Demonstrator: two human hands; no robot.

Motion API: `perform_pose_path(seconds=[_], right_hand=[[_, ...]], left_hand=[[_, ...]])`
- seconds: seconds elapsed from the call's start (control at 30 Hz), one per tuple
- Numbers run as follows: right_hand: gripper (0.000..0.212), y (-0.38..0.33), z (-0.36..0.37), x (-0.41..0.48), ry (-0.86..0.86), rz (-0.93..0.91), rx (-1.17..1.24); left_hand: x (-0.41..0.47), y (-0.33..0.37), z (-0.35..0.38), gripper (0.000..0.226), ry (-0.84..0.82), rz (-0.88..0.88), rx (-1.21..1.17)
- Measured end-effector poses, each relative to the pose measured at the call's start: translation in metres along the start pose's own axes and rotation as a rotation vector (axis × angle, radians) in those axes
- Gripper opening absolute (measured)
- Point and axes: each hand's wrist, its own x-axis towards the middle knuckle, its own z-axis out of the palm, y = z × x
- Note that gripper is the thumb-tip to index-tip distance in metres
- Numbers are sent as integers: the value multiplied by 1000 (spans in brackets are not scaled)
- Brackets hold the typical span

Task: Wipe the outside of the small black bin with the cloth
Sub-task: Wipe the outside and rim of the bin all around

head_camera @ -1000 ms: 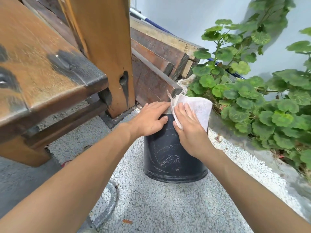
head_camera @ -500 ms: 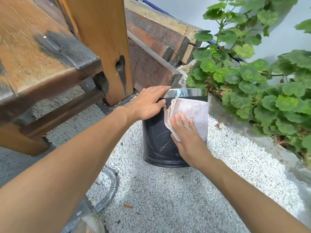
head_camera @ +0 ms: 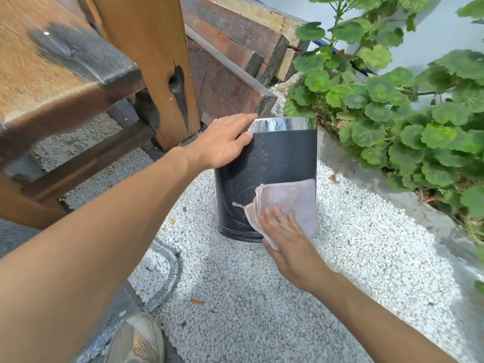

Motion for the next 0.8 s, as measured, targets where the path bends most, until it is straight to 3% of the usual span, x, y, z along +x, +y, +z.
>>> perform_pose_path(seconds=[0.2,0.43,0.6,0.8], right_hand=[[61,-4,7,-22,-82,38,117],[43,-14,-10,-29,-192,190,363],[32,-23,-51,-16,-122,486,796],[26,-9,-119,18,22,696,1312]], left_hand=[[-4,2,0,49,18,24,-13],[-5,6,-2,47,30,16,-17],[-7,8,-4,47,29,-9,-38],[-10,8,-6,46,15,10,-40]])
